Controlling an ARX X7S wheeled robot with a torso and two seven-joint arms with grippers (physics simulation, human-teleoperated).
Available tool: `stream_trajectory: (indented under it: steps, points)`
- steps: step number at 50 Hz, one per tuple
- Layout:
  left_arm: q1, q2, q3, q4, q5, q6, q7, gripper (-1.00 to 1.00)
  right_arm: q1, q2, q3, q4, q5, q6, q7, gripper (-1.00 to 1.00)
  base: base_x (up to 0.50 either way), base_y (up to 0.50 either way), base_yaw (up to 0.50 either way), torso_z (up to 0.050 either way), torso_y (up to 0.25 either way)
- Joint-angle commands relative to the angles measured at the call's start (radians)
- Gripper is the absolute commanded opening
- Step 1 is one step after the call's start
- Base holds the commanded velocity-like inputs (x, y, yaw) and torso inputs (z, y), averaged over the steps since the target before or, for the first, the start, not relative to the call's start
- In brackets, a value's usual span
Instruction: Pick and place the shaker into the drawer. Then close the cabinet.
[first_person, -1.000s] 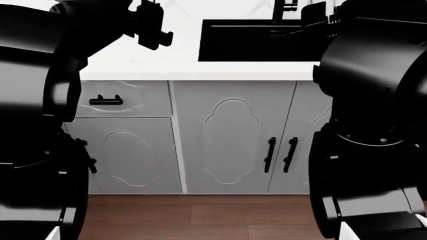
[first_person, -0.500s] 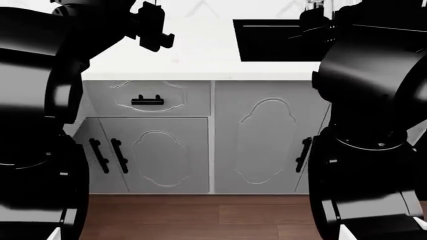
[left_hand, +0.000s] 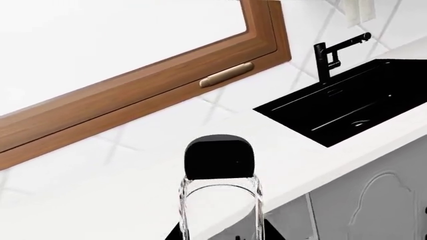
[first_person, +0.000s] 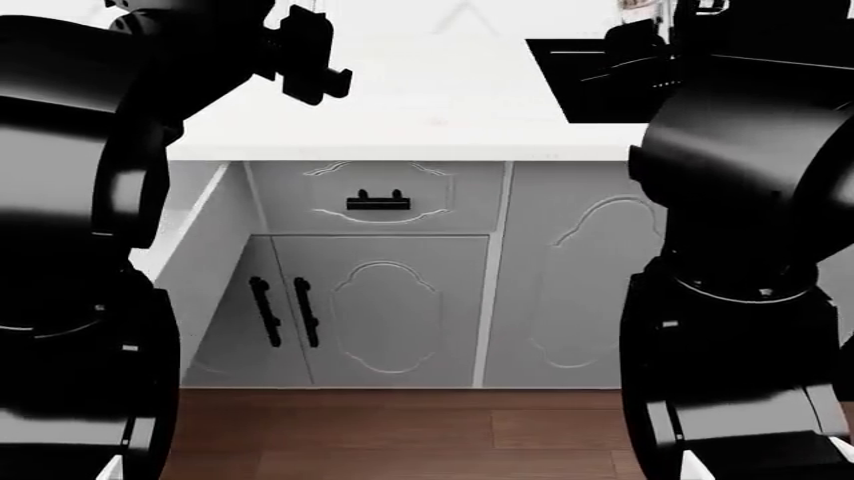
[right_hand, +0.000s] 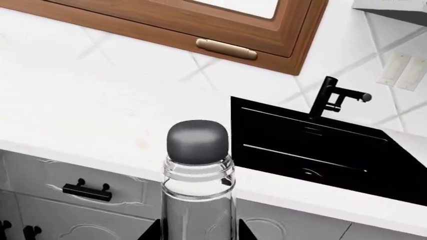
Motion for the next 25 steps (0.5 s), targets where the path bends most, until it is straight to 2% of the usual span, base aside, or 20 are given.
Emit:
stream_trajectory:
  steps: [1, 25]
  points:
    - [-0.004, 0.001, -0.004, -0.006, -0.006, 0.003, -0.008, -1.0, 0.003, 0.003, 0.003, 0.004, -0.006, -0.008, -0.005, -1.0, 0.0, 0.5, 0.0, 0.0, 0.0]
    - [0.003, 0.004, -0.012, -0.015, -0.016, 0.014, -0.019, -1.0, -0.02, -0.001, 0.001, -0.008, 0.016, -0.01, 0.021, -1.0, 0.0, 0.5, 0.0, 0.0, 0.0]
